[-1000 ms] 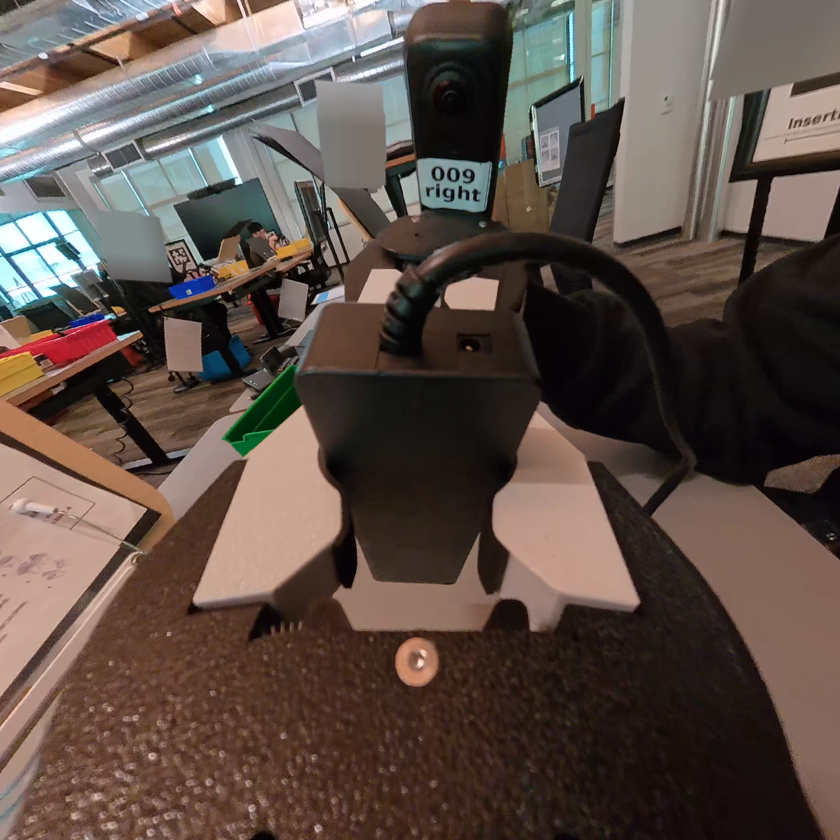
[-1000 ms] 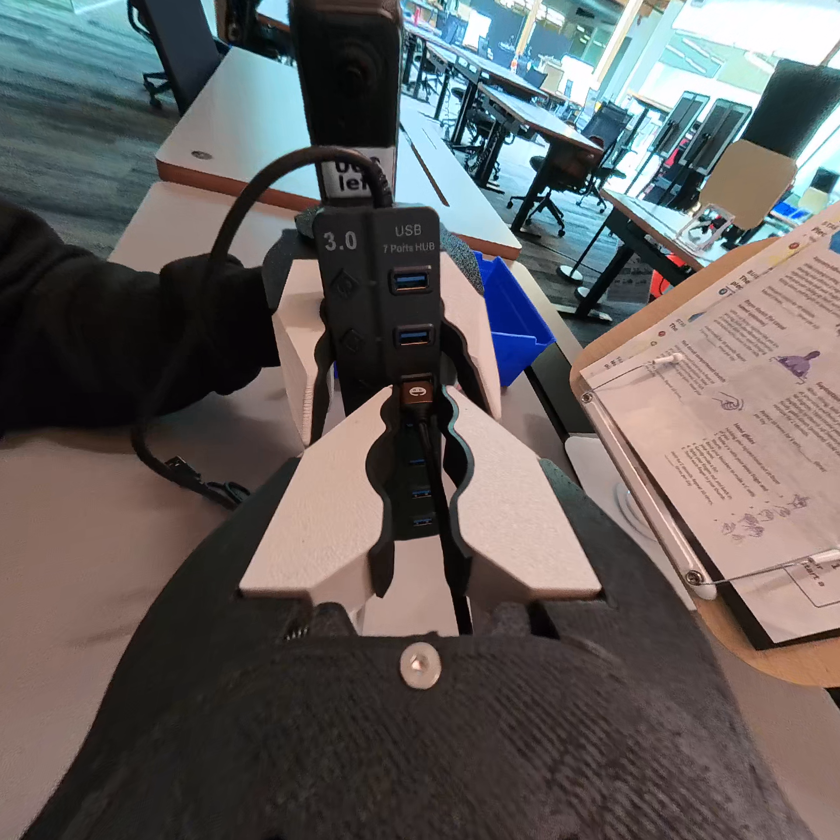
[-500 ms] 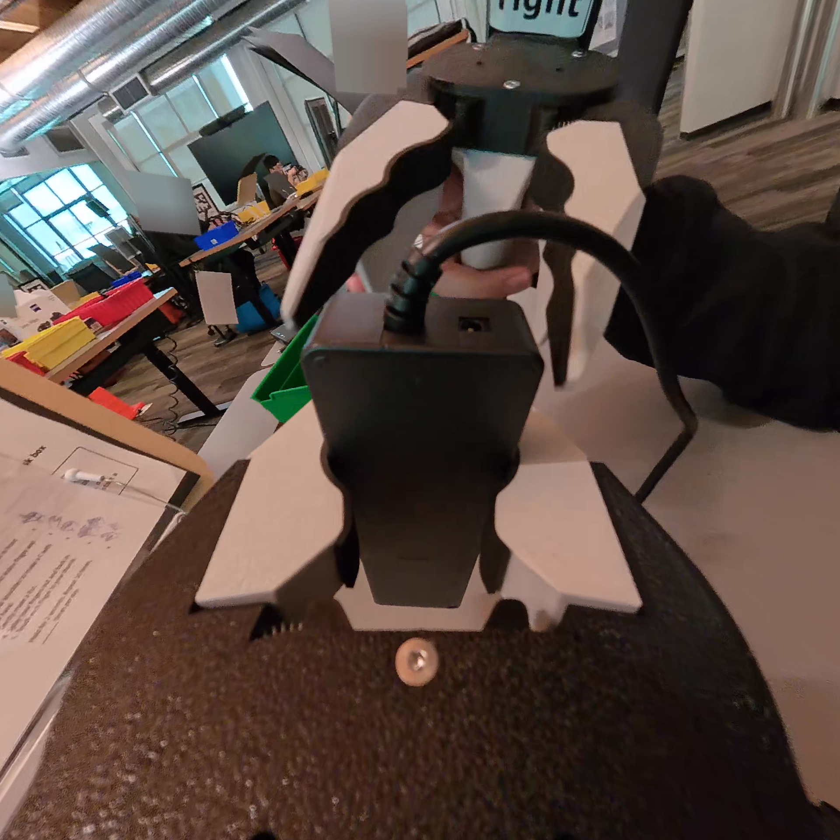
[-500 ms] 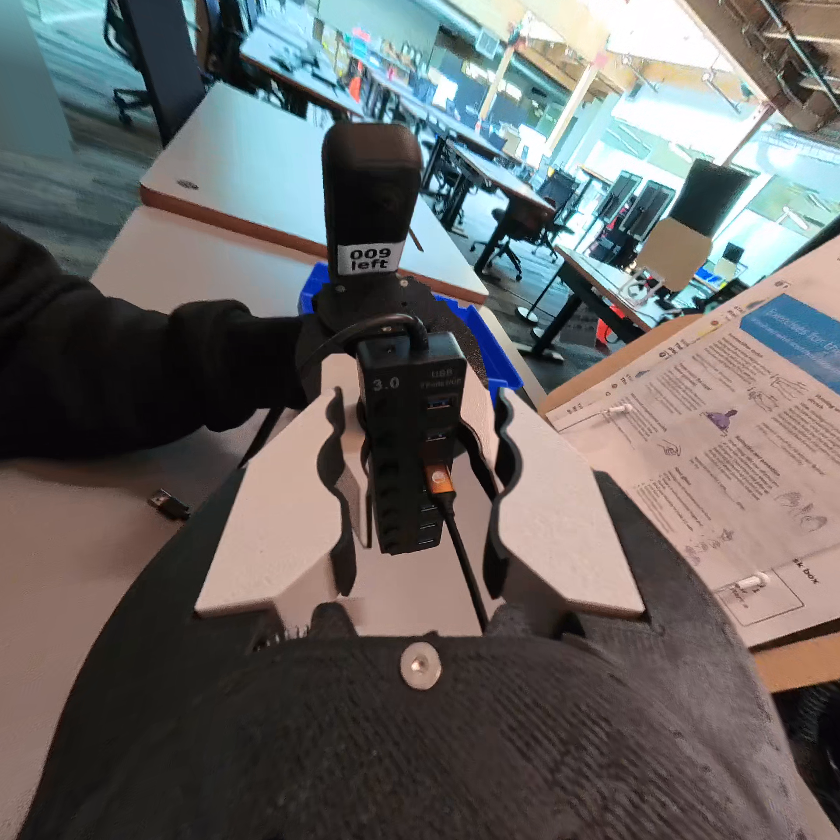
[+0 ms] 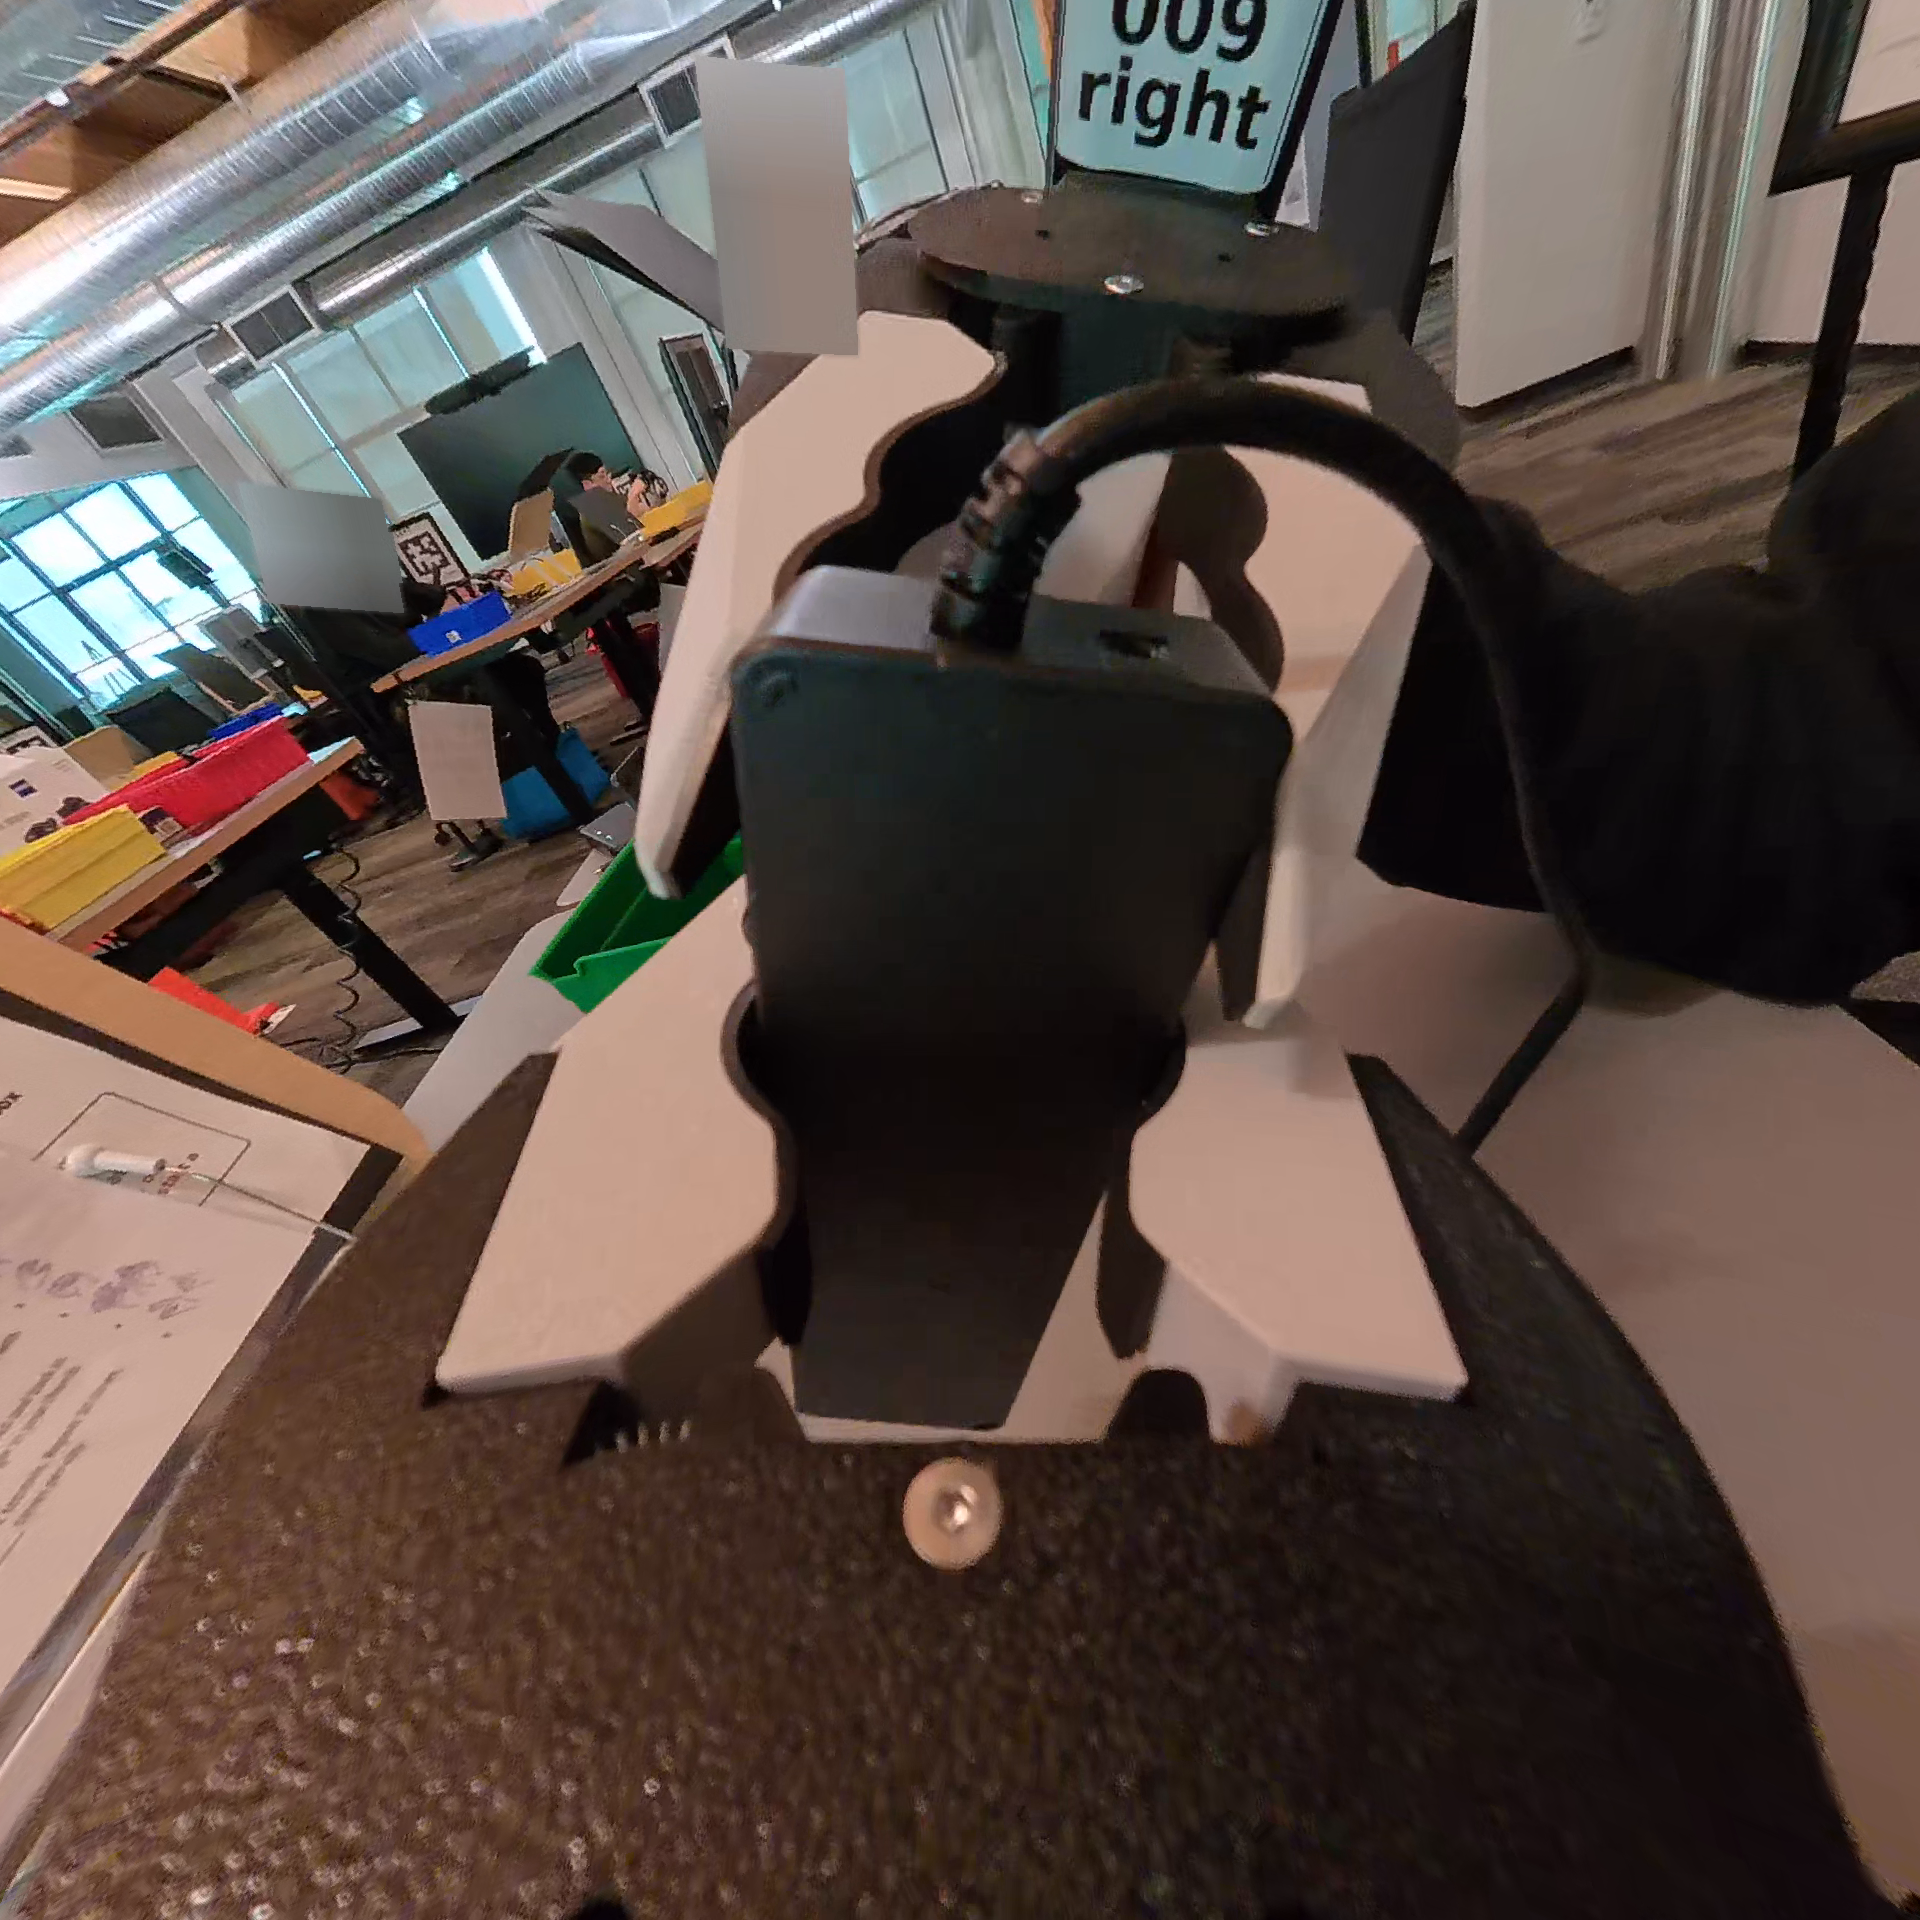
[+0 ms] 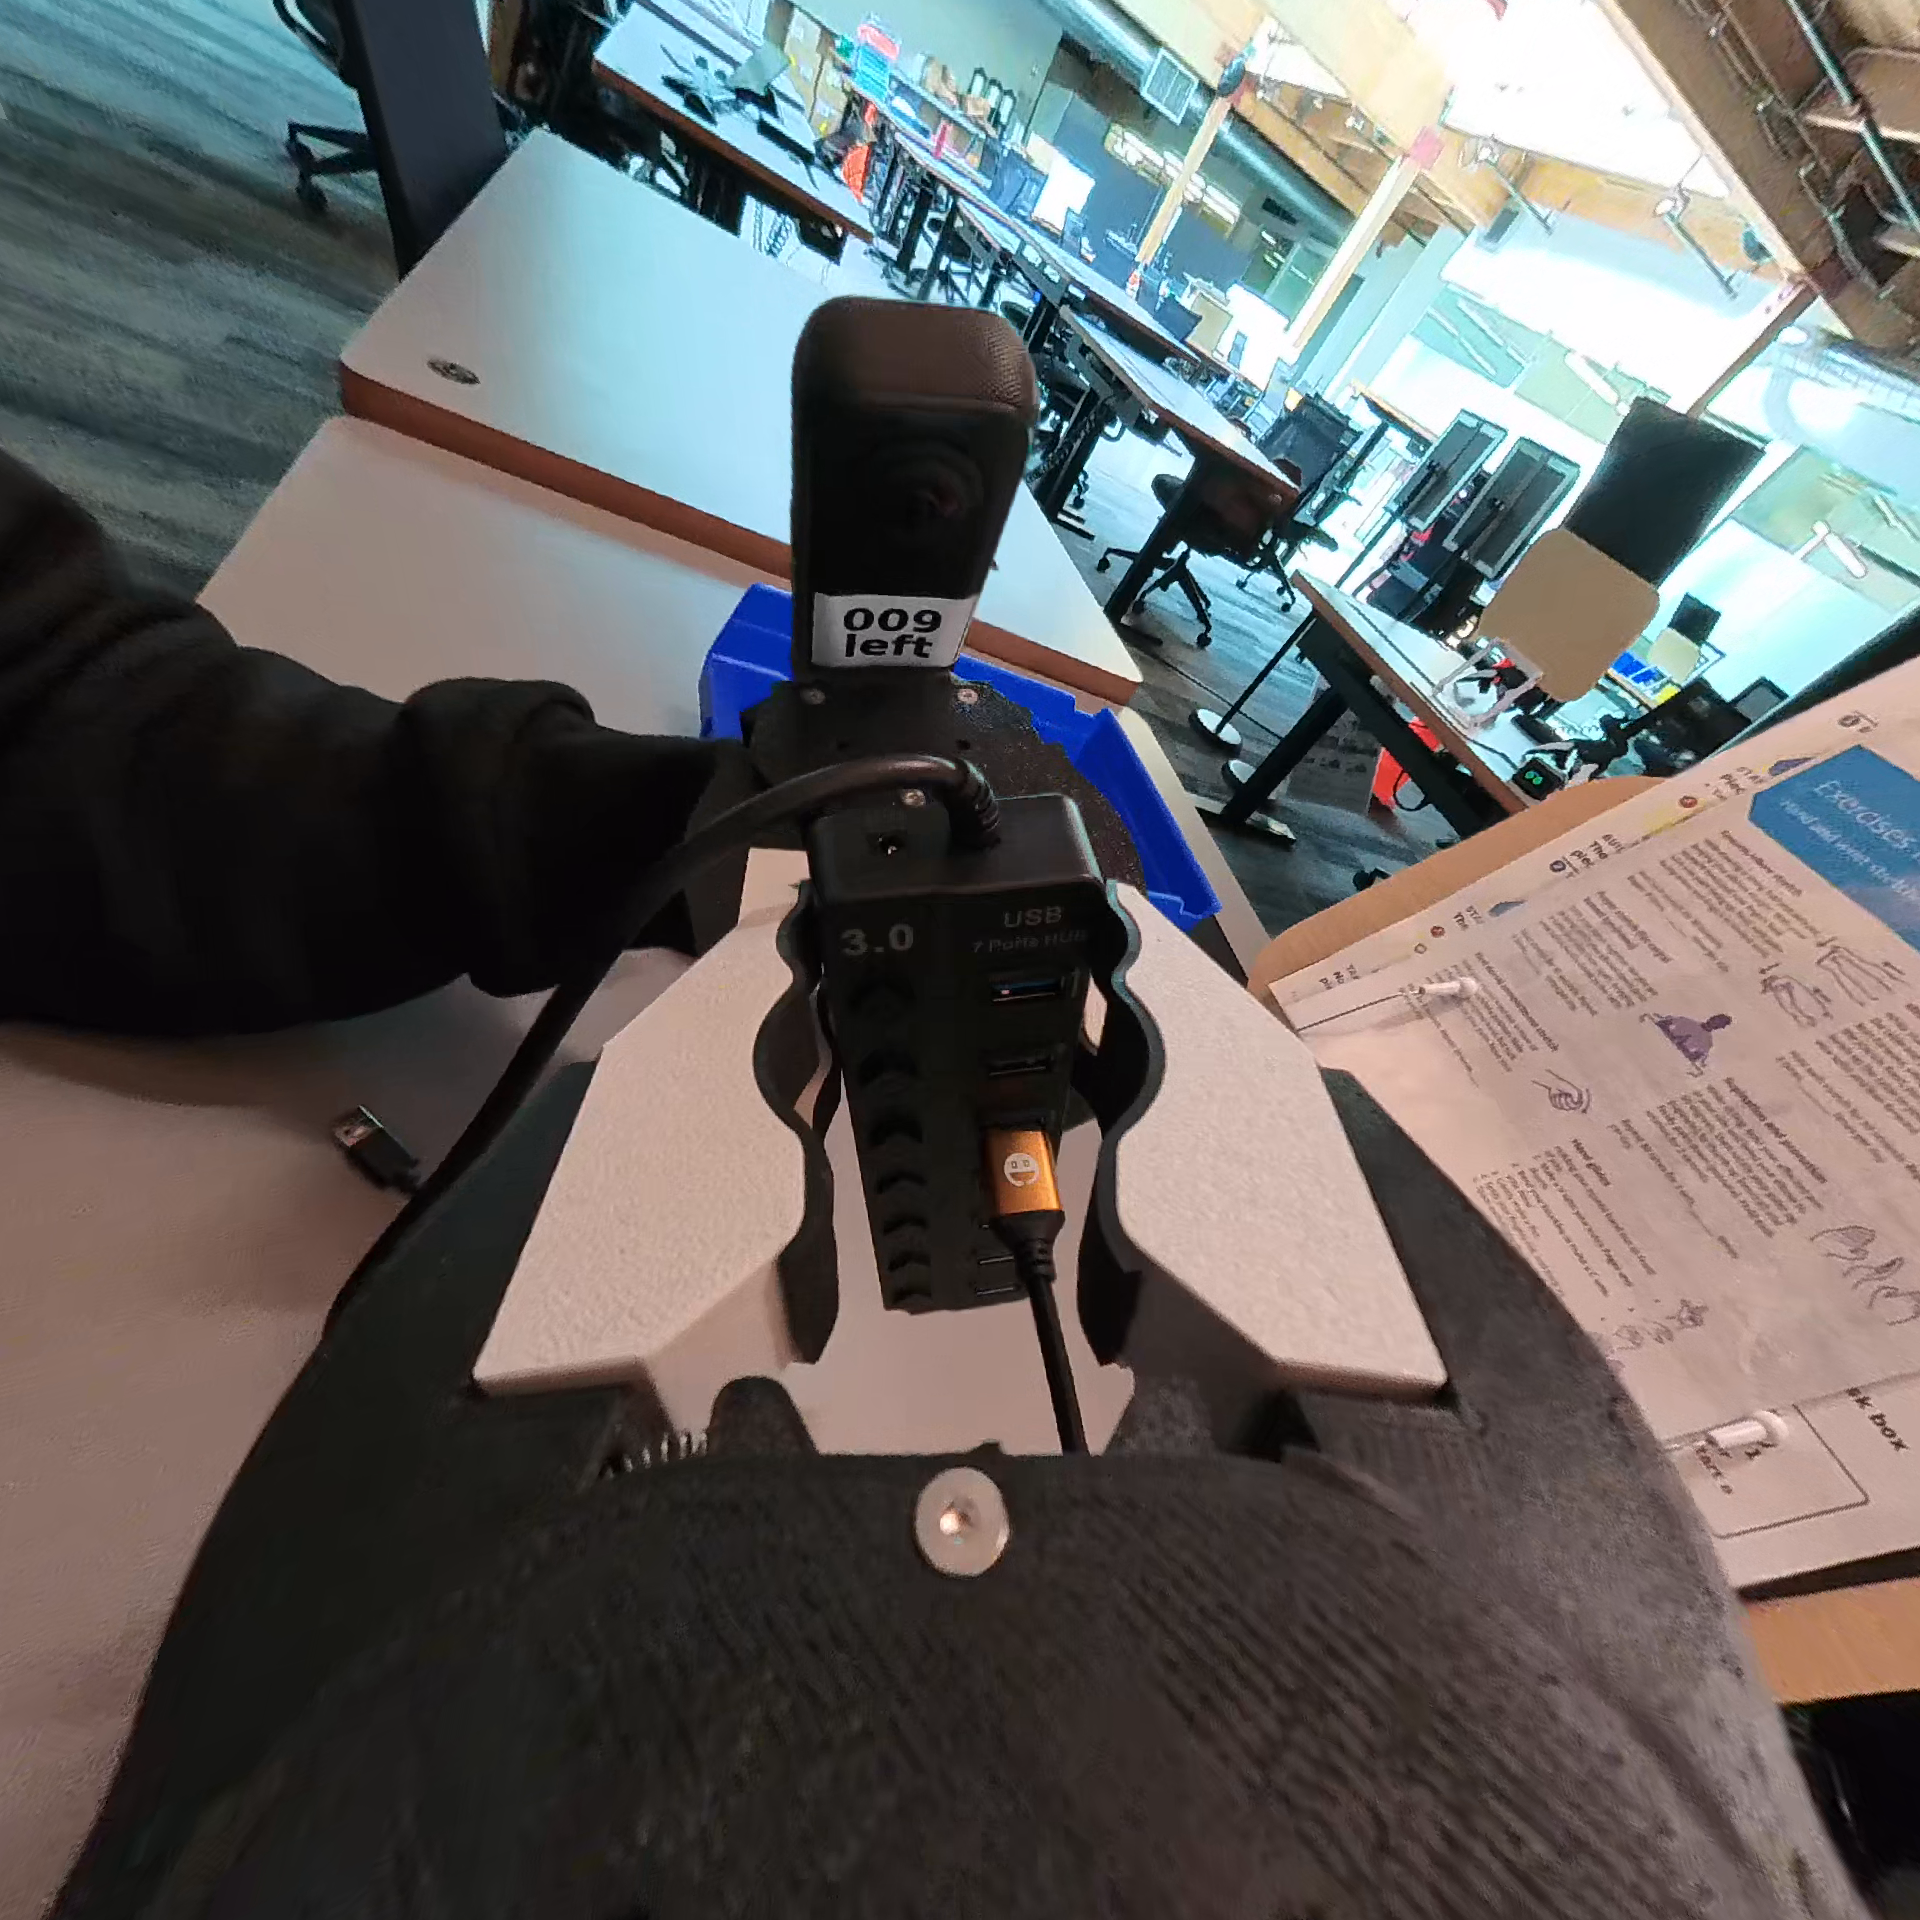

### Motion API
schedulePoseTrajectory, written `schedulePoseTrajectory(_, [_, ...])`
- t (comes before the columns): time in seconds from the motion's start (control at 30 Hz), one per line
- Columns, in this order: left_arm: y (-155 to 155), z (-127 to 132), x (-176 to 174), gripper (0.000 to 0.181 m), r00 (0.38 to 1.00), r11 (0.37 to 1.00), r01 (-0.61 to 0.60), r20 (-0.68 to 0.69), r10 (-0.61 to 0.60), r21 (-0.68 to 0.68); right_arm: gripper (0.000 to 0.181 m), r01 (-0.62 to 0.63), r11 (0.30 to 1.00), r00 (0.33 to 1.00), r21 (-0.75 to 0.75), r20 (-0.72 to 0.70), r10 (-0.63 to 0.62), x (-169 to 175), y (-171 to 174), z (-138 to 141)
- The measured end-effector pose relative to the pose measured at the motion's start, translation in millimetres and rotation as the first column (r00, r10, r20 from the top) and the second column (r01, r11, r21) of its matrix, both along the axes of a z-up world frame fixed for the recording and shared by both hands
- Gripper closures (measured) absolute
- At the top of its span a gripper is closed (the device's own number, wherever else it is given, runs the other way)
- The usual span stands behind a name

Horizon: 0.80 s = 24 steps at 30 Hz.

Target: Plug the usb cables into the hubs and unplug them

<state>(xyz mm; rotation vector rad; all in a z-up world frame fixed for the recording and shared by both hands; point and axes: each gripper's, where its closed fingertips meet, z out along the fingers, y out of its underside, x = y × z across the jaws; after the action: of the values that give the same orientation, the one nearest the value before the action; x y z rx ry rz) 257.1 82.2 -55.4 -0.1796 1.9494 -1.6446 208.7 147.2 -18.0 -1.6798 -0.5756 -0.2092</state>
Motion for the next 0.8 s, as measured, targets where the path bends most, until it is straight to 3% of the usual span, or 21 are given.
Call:
schedulePoseTrajectory(0.37, [-1.1,2.1,0.2,0.117,0.999,0.997,0.033,-0.008,-0.034,-0.072,0.13,-0.001,0.999,0.999,0.036,-0.033,0.002,-1.5,-0.8,8.9])
schedulePoseTrajectory(0.5, [-0.7,-11.4,6.7,0.117,0.999,1.0,0.008,-0.031,-0.008,-0.019,0.129,0.004,0.999,0.999,0.052,-0.038,-0.002,-2.9,-1.0,13.3])
schedulePoseTrajectory(0.8, [-6.7,-0.4,3.4,0.118,0.999,0.997,0.031,-0.008,-0.032,-0.074,0.129,-0.023,0.998,0.996,0.06,-0.08,0.028,-1.2,-4.1,14.4])
